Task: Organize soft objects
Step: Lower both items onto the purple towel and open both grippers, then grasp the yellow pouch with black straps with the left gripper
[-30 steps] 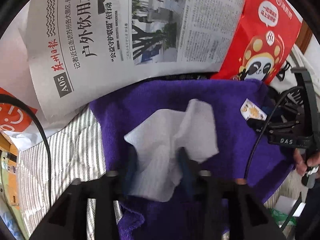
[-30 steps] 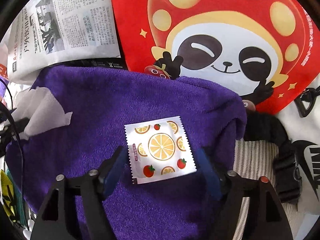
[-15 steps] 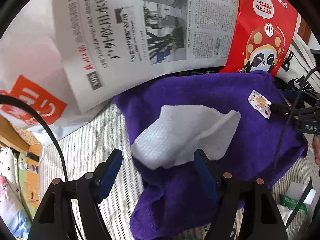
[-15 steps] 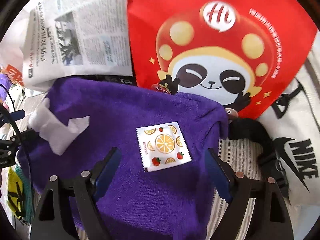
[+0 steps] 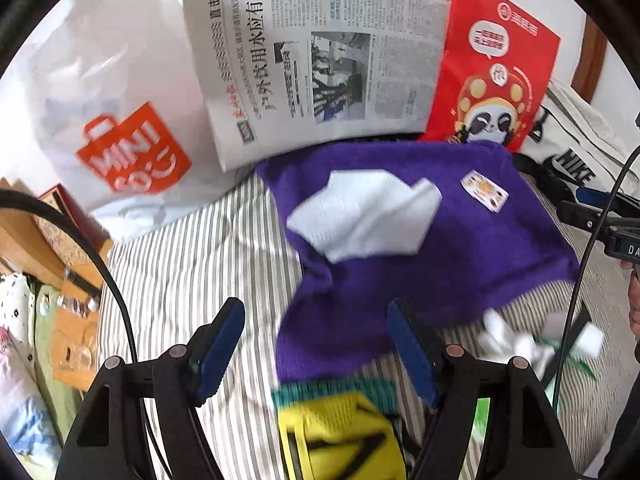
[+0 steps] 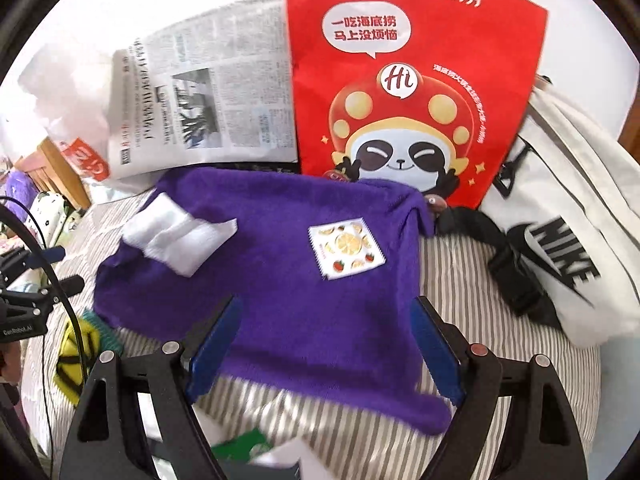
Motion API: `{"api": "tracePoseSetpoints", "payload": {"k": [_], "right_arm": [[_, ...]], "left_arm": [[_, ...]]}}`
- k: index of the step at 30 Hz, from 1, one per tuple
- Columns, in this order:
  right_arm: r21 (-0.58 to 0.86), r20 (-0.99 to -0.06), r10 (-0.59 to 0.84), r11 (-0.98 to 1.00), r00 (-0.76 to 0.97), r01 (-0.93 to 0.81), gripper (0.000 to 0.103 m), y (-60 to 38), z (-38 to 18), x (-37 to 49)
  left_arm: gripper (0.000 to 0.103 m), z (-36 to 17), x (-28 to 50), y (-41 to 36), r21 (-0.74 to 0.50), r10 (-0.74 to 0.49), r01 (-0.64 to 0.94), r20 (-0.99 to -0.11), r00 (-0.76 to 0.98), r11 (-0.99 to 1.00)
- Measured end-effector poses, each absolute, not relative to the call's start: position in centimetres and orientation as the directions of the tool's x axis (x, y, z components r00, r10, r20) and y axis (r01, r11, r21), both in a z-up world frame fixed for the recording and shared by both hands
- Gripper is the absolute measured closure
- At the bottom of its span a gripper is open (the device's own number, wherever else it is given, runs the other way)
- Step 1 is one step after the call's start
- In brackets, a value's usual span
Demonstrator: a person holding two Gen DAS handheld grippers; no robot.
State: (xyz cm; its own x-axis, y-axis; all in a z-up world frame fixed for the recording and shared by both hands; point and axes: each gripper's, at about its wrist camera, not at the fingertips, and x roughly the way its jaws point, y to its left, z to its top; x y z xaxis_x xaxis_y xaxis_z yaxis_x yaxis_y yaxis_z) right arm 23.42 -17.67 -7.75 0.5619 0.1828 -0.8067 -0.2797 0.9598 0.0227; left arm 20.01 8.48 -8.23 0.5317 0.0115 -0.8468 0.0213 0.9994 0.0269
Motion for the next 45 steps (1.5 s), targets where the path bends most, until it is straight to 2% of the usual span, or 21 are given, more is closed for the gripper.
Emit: {"api": "tracePoseSetpoints", "payload": {"k": [4, 12, 26, 32, 38, 41, 45], "right_arm": [[0.034, -0.804, 0.191, 0.96, 0.563, -0.277, 0.018, -17.7, -8.2, 21.1], [0.067, -0.799, 0.21, 0.962, 0.564, -0.263, 0.018, -18.0, -8.6, 16.4], [0.14, -0.821, 0.248, 0.961, 0.515, -0.24, 0.018, -18.6, -10.8, 13.4], [0.158, -0.837, 0.25, 0.962, 0.487, -0.222, 0.018, -19.0, -12.0, 13.4], [0.163, -0.841, 0.26, 0.958, 0.475, -0.235, 0.018, -18.7, -12.4, 13.3], [0.165, -0.844, 0.262, 0.957, 0.468, -0.239, 0.018, -18.5, -12.7, 13.4], [0.17, -0.845, 0.264, 0.957, 0.465, -0.235, 0.018, -18.6, -12.8, 13.4]], "left_arm": [[0.031, -8.4, 17.5, 8.5, 0.032, 0.018, 0.019, -0.854, 0.52, 0.999], [0.031, -9.8, 11.6, 10.1, 0.038, 0.075, -0.085, -0.862, 0.501, 0.996], [0.029, -12.2, 9.6, 8.9, -0.083, -0.048, -0.057, -0.886, 0.462, 0.995], [0.029, -13.0, 9.9, 7.3, -0.046, -0.029, -0.029, -0.897, 0.441, 0.998], [0.023, -13.8, 10.9, 6.1, -0.009, 0.004, -0.028, -0.906, 0.423, 1.0], [0.022, -14.2, 11.4, 5.3, 0.046, 0.055, -0.032, -0.911, 0.409, 0.998], [0.021, -15.2, 12.1, 3.8, 0.185, 0.18, -0.024, -0.903, 0.391, 0.982]]}}
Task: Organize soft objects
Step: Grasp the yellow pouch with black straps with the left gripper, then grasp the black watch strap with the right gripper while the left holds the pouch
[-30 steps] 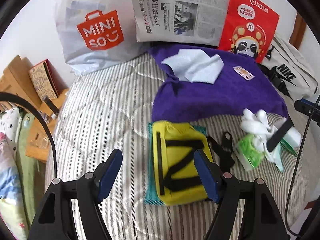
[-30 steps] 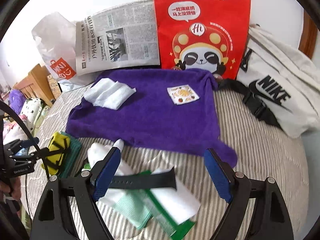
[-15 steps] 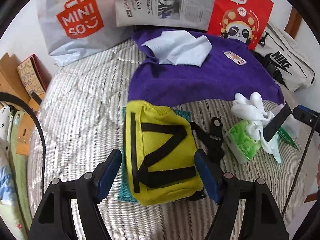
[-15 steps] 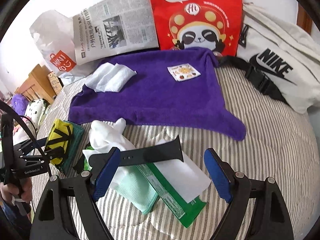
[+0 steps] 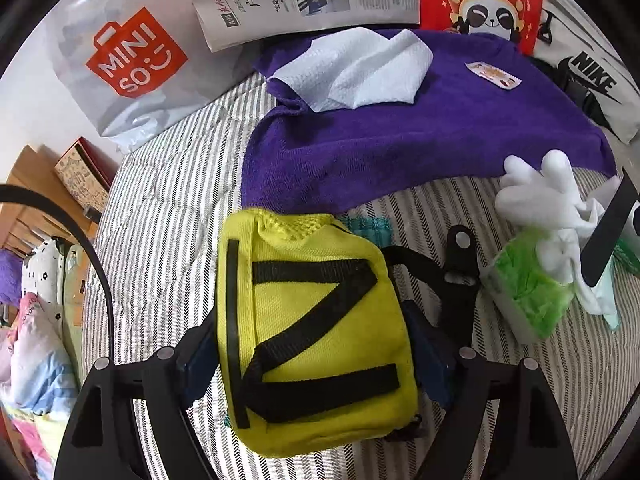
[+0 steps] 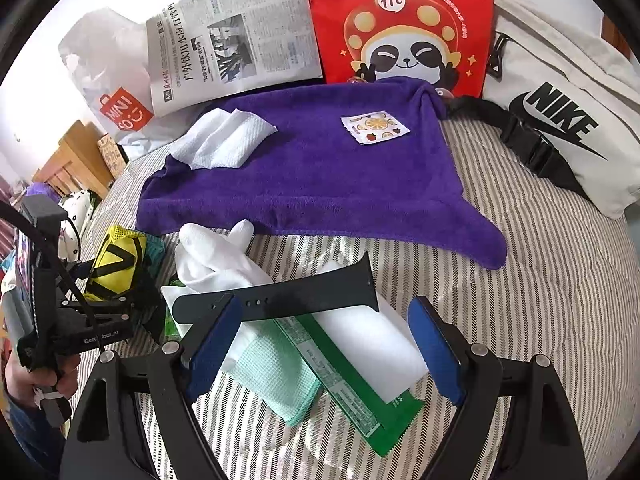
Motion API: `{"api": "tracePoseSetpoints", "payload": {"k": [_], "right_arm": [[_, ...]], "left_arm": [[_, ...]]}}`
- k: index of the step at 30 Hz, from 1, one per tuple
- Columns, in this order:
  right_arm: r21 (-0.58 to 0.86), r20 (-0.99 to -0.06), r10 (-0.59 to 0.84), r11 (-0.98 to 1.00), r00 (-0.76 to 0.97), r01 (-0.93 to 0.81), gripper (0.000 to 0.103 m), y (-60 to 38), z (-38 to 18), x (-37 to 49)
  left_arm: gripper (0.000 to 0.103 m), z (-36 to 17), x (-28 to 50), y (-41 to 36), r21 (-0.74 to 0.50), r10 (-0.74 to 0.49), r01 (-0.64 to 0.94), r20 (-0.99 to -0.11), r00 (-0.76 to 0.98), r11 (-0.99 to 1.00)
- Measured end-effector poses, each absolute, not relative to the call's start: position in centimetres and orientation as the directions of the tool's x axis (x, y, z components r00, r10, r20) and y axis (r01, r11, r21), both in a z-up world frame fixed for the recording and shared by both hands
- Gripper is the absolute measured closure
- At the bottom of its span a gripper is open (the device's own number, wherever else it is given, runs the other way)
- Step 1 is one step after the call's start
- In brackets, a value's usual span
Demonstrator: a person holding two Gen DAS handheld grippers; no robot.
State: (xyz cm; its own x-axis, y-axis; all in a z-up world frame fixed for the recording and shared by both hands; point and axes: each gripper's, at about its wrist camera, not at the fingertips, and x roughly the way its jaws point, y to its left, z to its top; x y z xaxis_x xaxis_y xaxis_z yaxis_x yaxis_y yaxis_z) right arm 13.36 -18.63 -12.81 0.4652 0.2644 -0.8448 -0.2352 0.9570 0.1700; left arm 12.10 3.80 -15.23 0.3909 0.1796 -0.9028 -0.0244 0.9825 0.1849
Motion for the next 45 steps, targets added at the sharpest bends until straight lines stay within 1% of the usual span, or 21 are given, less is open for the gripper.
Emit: {"api": "tracePoseSetpoints", "payload": {"k": [3, 6, 7, 9, 14, 18, 23, 25, 29, 31, 36, 38, 40, 42, 44, 45], "right_arm": [[0.17, -0.844, 0.259, 0.959, 0.469, -0.225, 0.018, -19.1, -12.7, 13.2], [0.175, -0.843, 0.256, 0.962, 0.474, -0.208, 0.018, -19.7, -12.7, 13.3], [0.178, -0.842, 0.255, 0.963, 0.476, -0.201, 0.018, -19.8, -12.7, 13.3], [0.181, -0.841, 0.256, 0.963, 0.476, -0.198, 0.018, -20.0, -12.7, 13.4], [0.166, -0.838, 0.246, 0.965, 0.486, -0.202, 0.018, -20.1, -12.3, 13.1], [0.183, -0.837, 0.258, 0.963, 0.482, -0.198, 0.018, -20.3, -12.2, 12.8], [0.184, -0.842, 0.265, 0.96, 0.47, -0.212, 0.018, -19.8, -12.4, 12.3], [0.213, -0.843, 0.284, 0.956, 0.457, -0.201, 0.018, -19.9, -12.5, 12.0], [0.315, -0.818, 0.379, 0.925, 0.433, -0.214, 0.019, -19.6, -12.0, 10.9], [0.301, -0.814, 0.378, 0.924, 0.442, -0.236, 0.019, -18.9, -11.5, 10.5], [0.199, -0.822, 0.316, 0.939, 0.474, -0.281, 0.019, -17.1, -10.4, 10.2], [0.226, -0.833, 0.338, 0.93, 0.437, -0.289, 0.02, -16.5, -10.6, 10.3], [0.288, -0.832, 0.395, 0.908, 0.389, -0.305, 0.02, -15.7, -10.9, 10.1], [0.298, -0.833, 0.403, 0.904, 0.378, -0.306, 0.022, -15.0, -11.3, 10.1], [0.3, -0.842, 0.395, 0.909, 0.368, -0.289, 0.029, -14.6, -11.9, 10.4], [0.309, -0.845, 0.395, 0.911, 0.361, -0.274, 0.031, -14.5, -12.2, 10.7]], "left_arm": [[0.022, -14.8, 11.8, 4.0, 0.164, 0.164, -0.034, -0.902, 0.4, 0.986], [0.027, -14.0, 11.2, 4.8, 0.103, 0.109, -0.038, -0.9, 0.422, 0.994], [0.032, -13.8, 11.0, 5.0, 0.083, 0.089, -0.034, -0.898, 0.431, 0.996], [0.035, -13.4, 10.6, 5.3, 0.041, 0.044, -0.017, -0.893, 0.449, 0.999], [0.036, -11.7, 9.2, 5.8, -0.03, -0.033, 0.013, -0.868, 0.496, 0.999], [0.036, -10.7, 9.0, 6.2, -0.024, -0.032, 0.021, -0.853, 0.52, 0.999], [0.036, -11.0, 9.4, 6.5, -0.047, -0.049, 0.016, -0.855, 0.516, 0.999], [0.036, -11.3, 9.3, 6.5, -0.051, -0.052, 0.015, -0.859, 0.509, 0.999], [0.036, -11.9, 9.3, 6.3, -0.054, -0.055, 0.017, -0.865, 0.499, 0.998], [0.036, -12.1, 9.4, 6.4, -0.061, -0.061, 0.017, -0.867, 0.494, 0.998], [0.036, -12.5, 9.5, 6.5, -0.072, -0.07, 0.015, -0.872, 0.484, 0.997], [0.036, -12.6, 9.4, 6.5, -0.078, -0.08, 0.023, -0.872, 0.484, 0.997], [0.036, -12.7, 9.4, 6.5, -0.081, -0.081, 0.021, -0.873, 0.482, 0.997], [0.036, -12.9, 9.4, 6.6, -0.086, -0.085, 0.02, -0.875, 0.477, 0.996], [0.036, -13.0, 9.2, 6.7, -0.09, -0.088, 0.019, -0.875, 0.475, 0.996], [0.036, -13.1, 9.2, 6.8, -0.092, -0.09, 0.019, -0.876, 0.474, 0.996]]}}
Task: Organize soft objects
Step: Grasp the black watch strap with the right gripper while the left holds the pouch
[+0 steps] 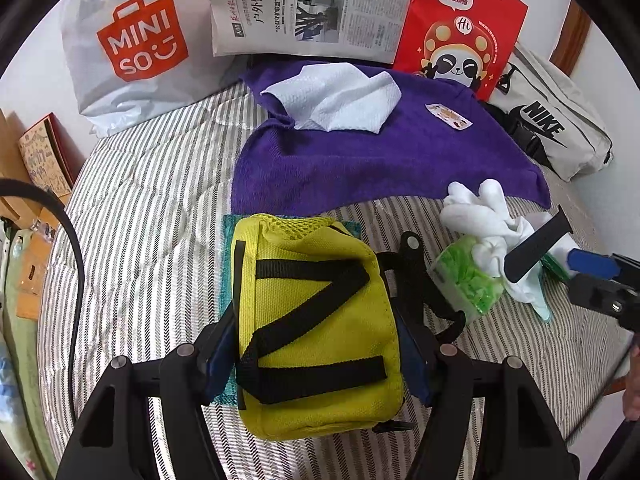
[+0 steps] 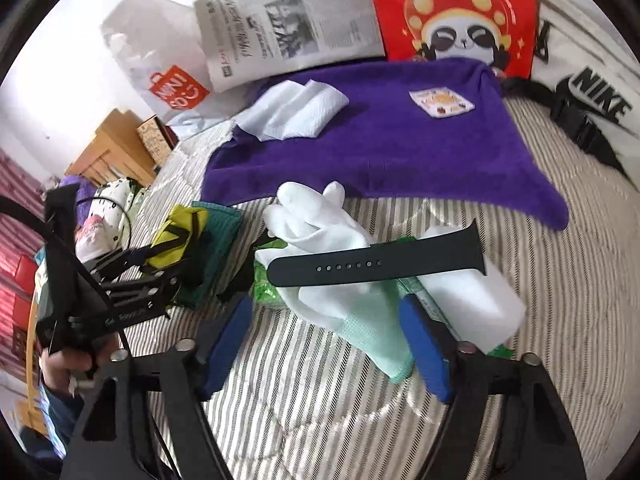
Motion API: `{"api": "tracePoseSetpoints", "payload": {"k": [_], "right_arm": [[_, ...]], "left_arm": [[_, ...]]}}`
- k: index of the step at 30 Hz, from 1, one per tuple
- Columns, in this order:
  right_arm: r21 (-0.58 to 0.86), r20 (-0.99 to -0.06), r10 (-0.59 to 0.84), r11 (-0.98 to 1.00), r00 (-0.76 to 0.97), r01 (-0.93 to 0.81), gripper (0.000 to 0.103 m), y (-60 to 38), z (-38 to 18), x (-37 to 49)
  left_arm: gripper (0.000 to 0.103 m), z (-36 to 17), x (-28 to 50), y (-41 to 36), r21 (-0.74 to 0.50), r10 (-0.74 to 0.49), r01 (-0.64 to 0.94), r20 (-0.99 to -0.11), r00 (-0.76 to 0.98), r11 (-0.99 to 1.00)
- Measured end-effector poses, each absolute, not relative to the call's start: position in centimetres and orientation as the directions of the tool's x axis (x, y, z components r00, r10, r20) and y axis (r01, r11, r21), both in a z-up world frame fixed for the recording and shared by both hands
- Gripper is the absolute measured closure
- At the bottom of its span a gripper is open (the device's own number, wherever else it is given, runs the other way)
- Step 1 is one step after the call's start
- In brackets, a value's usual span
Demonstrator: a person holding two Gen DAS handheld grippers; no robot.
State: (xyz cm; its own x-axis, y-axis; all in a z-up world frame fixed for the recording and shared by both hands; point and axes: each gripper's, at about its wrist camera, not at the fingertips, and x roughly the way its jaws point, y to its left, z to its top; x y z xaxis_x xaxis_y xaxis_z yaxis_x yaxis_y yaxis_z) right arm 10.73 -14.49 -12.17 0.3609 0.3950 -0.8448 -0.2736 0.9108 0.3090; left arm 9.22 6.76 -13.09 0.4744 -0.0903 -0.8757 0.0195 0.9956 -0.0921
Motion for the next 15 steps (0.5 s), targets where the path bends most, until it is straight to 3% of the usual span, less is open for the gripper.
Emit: {"api": "tracePoseSetpoints", "payload": {"k": [10, 12, 14, 15], "right_arm": [[0.371, -0.846, 0.384, 0.922, 0.37, -0.11, 0.039, -16.1, -13.9, 14.3], [0.369, -0.848, 0.378, 0.924, 0.371, -0.097, 0.049, -16.2, -14.2, 14.9], [0.387, -0.841, 0.395, 0.917, 0.37, -0.099, 0.079, -16.1, -14.3, 15.2], [0.399, -0.833, 0.409, 0.911, 0.371, -0.108, 0.083, -16.1, -14.2, 15.1]], "left_arm": [[0.034, -13.1, 8.6, 7.8, -0.103, -0.097, 0.012, -0.873, 0.478, 0.995], [0.034, -13.2, 8.6, 7.8, -0.105, -0.097, 0.011, -0.874, 0.477, 0.994], [0.034, -13.3, 8.6, 7.9, -0.107, -0.1, 0.012, -0.873, 0.476, 0.994], [0.034, -13.4, 8.7, 7.9, -0.106, -0.099, 0.012, -0.873, 0.477, 0.994]]}}
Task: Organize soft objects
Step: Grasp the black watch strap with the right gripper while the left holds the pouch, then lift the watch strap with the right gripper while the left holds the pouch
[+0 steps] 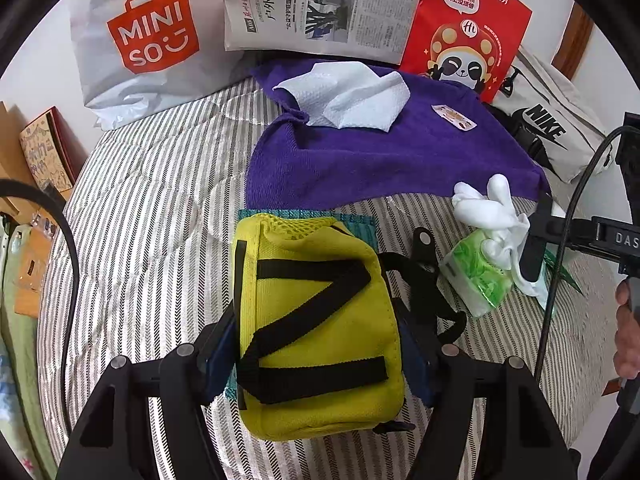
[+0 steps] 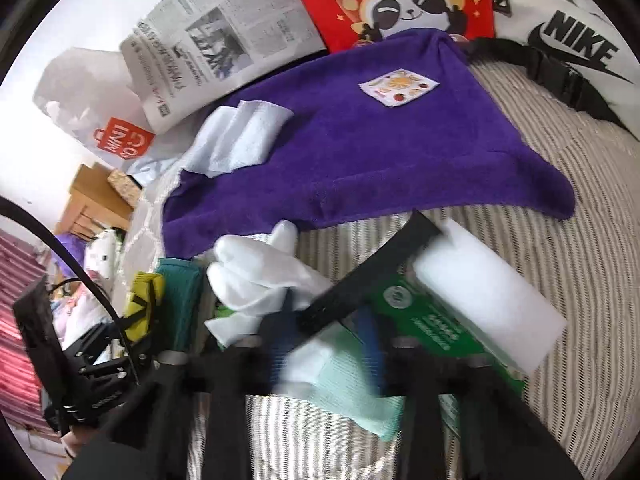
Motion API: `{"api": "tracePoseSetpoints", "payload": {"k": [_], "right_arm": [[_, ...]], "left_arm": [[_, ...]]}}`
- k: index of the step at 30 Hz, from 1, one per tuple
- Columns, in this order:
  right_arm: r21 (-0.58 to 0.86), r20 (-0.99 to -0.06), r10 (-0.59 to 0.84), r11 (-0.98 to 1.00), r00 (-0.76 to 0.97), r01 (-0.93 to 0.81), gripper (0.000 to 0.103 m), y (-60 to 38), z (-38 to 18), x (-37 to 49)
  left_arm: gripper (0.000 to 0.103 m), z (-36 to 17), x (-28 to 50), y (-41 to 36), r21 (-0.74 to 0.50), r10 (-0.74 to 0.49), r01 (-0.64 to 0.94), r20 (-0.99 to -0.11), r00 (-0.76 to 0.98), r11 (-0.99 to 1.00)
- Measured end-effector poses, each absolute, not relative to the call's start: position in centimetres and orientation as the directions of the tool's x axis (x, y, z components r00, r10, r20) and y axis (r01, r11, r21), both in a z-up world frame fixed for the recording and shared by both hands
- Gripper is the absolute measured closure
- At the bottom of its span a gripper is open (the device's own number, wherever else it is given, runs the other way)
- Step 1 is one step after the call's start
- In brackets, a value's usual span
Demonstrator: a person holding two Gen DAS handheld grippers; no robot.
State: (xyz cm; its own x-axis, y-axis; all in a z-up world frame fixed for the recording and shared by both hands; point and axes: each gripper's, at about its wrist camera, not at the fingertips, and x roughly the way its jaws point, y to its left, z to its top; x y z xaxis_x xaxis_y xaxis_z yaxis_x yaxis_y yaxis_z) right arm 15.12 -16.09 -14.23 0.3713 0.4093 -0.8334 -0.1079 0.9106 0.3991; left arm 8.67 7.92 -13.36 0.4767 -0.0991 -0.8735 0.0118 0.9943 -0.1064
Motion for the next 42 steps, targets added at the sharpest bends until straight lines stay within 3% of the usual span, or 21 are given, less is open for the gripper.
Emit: {"api": "tracePoseSetpoints", "payload": {"k": [14, 21, 27, 36, 42], "right_arm": [[0.409, -0.784, 0.448, 0.893, 0.43, -0.185, 0.098, -16.8, -11.8, 14.2], [0.422, -0.805, 0.447, 0.894, 0.391, -0.153, 0.098, -17.8, -13.1, 15.2], [0.354, -0.851, 0.378, 0.926, 0.365, -0.134, 0.088, -18.5, -13.3, 15.0], [0.279, -0.898, 0.321, 0.944, 0.301, -0.174, 0.086, -15.9, -15.7, 15.1], [0.185, -0.922, 0.238, 0.964, 0.304, -0.193, 0.076, -14.3, -16.7, 15.9]], "left_arm": [[0.036, -13.3, 8.7, 8.1, -0.126, -0.121, 0.022, -0.864, 0.489, 0.992], [0.04, -12.8, 8.9, 8.1, -0.163, -0.161, 0.041, -0.847, 0.507, 0.986], [0.04, -13.0, 8.9, 7.4, -0.138, -0.15, 0.061, -0.859, 0.49, 0.989], [0.039, -13.5, 9.4, 6.8, -0.107, -0.122, 0.058, -0.873, 0.472, 0.993], [0.038, -13.4, 9.2, 6.7, -0.099, -0.118, 0.066, -0.877, 0.465, 0.993]]}}
